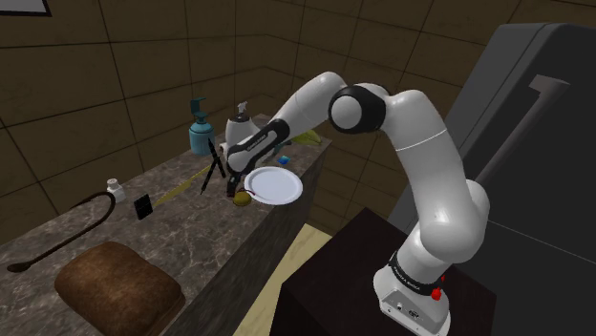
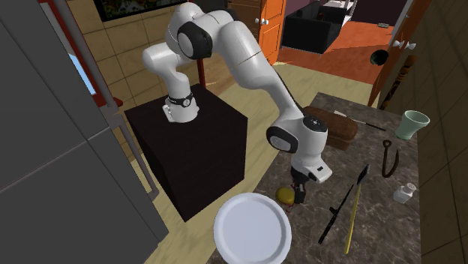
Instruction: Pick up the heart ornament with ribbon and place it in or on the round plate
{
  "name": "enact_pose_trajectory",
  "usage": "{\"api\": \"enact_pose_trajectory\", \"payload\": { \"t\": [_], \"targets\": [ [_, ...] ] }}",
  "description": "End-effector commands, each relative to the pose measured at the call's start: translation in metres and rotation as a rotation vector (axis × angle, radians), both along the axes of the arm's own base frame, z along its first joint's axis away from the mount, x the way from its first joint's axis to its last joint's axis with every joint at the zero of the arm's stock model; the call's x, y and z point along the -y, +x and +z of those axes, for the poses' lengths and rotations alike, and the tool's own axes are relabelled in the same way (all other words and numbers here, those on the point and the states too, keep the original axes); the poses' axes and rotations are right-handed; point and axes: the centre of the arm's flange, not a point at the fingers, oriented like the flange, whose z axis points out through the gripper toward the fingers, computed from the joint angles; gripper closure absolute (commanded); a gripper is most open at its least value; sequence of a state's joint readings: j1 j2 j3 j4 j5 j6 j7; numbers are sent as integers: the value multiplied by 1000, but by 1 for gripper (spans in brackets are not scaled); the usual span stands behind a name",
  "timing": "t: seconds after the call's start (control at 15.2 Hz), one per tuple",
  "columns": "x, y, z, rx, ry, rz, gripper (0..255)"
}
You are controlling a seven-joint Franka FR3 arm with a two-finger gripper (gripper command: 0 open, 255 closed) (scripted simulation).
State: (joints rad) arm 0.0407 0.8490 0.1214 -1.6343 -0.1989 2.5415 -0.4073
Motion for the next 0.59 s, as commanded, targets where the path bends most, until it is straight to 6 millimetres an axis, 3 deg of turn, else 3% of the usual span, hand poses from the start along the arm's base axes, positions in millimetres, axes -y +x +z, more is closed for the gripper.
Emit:
{"api": "enact_pose_trajectory", "payload": {
  "t": [0.0,0.53],
  "targets": [
    [-11,26,-7,-25,8,53,0],
    [-13,33,-46,-30,10,64,0]
  ]
}}
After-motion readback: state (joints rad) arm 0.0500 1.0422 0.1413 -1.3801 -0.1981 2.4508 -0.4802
